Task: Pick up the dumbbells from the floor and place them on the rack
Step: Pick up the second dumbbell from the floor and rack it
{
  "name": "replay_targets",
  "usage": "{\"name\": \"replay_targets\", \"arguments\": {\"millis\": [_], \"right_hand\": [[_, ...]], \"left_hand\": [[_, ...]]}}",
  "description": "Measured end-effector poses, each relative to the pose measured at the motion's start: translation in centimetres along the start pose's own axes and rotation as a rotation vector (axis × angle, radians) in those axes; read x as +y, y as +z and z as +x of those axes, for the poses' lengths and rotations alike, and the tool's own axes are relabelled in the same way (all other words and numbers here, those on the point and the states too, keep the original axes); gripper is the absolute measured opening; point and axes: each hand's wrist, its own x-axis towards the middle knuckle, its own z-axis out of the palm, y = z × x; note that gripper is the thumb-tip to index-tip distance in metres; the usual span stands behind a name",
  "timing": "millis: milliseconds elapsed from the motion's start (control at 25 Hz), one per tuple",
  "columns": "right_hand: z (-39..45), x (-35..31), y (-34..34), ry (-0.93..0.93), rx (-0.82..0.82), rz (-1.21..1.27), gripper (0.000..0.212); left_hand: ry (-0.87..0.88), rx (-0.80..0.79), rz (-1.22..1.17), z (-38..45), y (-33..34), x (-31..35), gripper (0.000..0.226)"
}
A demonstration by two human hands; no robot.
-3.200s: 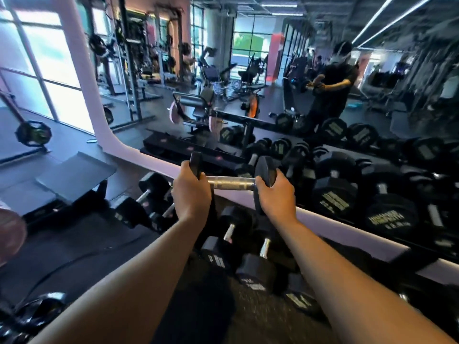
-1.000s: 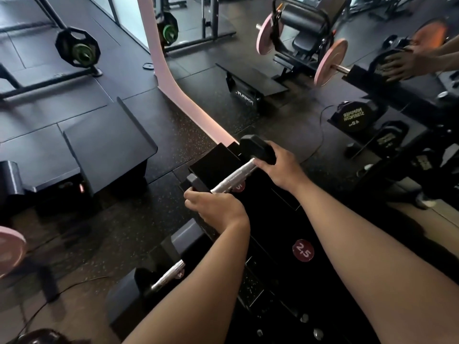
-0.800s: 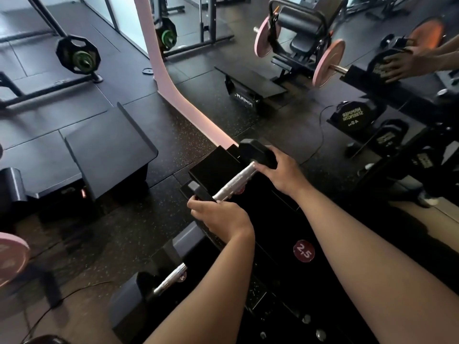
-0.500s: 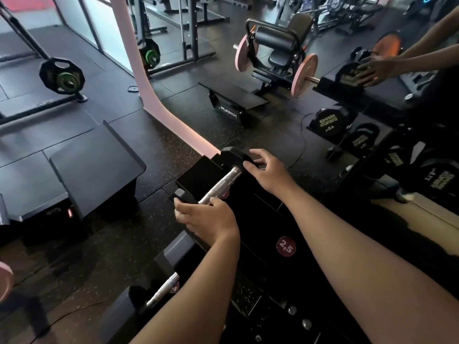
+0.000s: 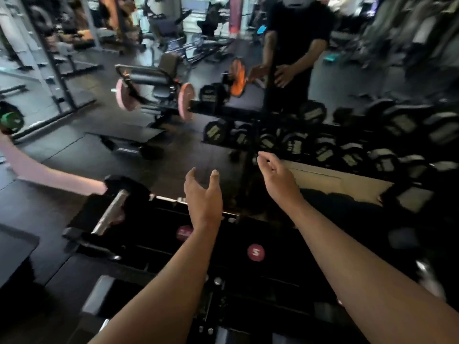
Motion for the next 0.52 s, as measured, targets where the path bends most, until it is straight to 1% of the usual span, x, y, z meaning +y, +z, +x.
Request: {"name": "replay_targets", "arguments": {"millis": [120, 200, 240, 320, 360, 440, 520], "right_hand": [[-7.6, 3.8, -12.4, 0.069, 0.212, -0.019, 0.049], [-15.1, 6.6, -20.2, 0.15, 0.373, -0.001, 0.044], [-20.2, 8.2, -24.4, 0.207, 0.45, 0.01, 0.039], [-30.5, 11.1, -30.8, 0.34, 0.57, 0.016, 0.038], [-36.5, 12.5, -33.7, 0.402, 0.658, 0.006, 0.038], [-49.2, 15.7, -39.0, 0.505, 0.868, 0.007, 0.034], [-61.3, 18.9, -42.3, 0.604, 1.04, 0.024, 0.028]], "left_hand": [[0.05, -0.354, -0.057, -9.2, 6.0, 3.2, 0.041], [0.097, -0.564, -0.074, -17.0, 9.5, 4.7, 0.032], [0.115, -0.664, -0.075, -22.2, 11.3, 5.3, 0.029], [0.124, -0.849, -0.074, -32.4, 14.1, 5.7, 0.025], [0.114, -0.955, -0.067, -38.2, 15.2, 5.6, 0.025], [0.072, -1.197, -0.053, -50.6, 17.0, 5.5, 0.03], [0.048, -1.404, 0.005, -62.4, 17.6, 5.5, 0.04]]}}
